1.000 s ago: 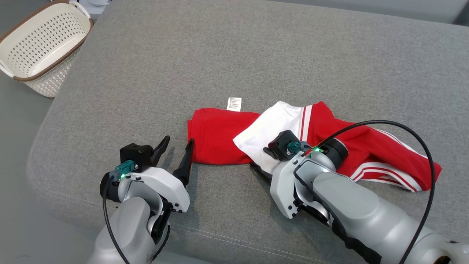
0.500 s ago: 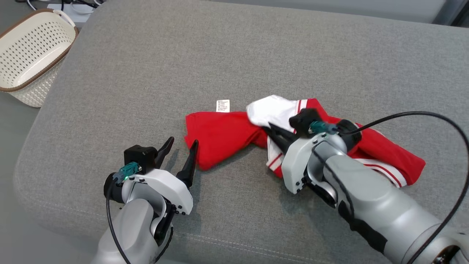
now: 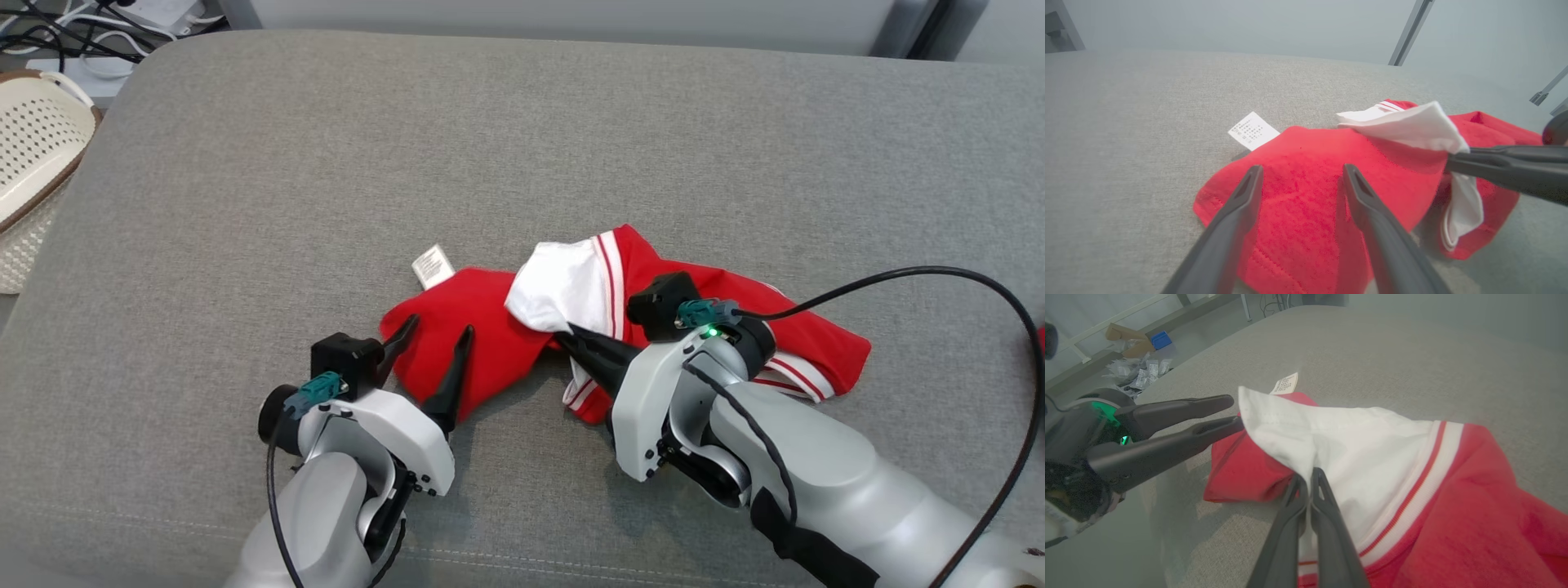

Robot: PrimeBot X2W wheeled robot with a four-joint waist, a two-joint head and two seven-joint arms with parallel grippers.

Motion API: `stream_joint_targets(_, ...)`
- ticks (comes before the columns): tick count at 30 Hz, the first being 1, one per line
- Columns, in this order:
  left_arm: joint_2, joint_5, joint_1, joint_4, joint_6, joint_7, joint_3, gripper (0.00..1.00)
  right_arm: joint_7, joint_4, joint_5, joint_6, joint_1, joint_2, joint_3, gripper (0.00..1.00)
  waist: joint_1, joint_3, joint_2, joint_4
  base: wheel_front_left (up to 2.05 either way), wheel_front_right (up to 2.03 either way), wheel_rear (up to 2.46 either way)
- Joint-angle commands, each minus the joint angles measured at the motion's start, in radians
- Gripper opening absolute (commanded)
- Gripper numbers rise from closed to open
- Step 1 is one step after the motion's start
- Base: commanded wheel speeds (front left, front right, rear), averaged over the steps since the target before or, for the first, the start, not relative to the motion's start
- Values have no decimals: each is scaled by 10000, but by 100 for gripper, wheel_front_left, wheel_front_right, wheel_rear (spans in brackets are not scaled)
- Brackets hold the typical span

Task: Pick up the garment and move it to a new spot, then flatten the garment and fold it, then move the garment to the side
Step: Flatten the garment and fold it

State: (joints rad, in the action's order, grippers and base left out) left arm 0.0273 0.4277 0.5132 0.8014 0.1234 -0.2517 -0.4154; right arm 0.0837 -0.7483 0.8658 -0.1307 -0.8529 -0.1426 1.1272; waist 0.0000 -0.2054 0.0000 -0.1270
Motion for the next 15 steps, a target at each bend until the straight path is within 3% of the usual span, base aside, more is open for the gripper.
stream_joint_targets(1,231,135,166,-350,72,-101,3,100,-106,383,110,0,205,81,125,0,0,-50,0,175,0,0,0)
stream_joint_targets(10,250,288,204,522,72,-101,-998,100,-94,718,496,0,150,137,254,1,0,-105,0,653,0,0,0)
stream_joint_targets(12,267,345,197,736,72,-101,-1068,100,-169,756,619,0,150,63,272,34,0,-102,0,712,0,0,0)
stream_joint_targets(13,267,345,197,736,72,-101,-1068,100,-169,756,619,0,150,63,272,34,0,-102,0,712,0,0,0)
stream_joint_targets(14,280,366,192,818,72,-101,-1087,100,-174,773,656,0,137,19,269,46,0,-106,0,730,0,0,0)
stream_joint_targets(15,291,397,187,873,72,-101,-1091,100,-184,782,691,0,136,-19,269,73,0,-108,0,741,0,0,0)
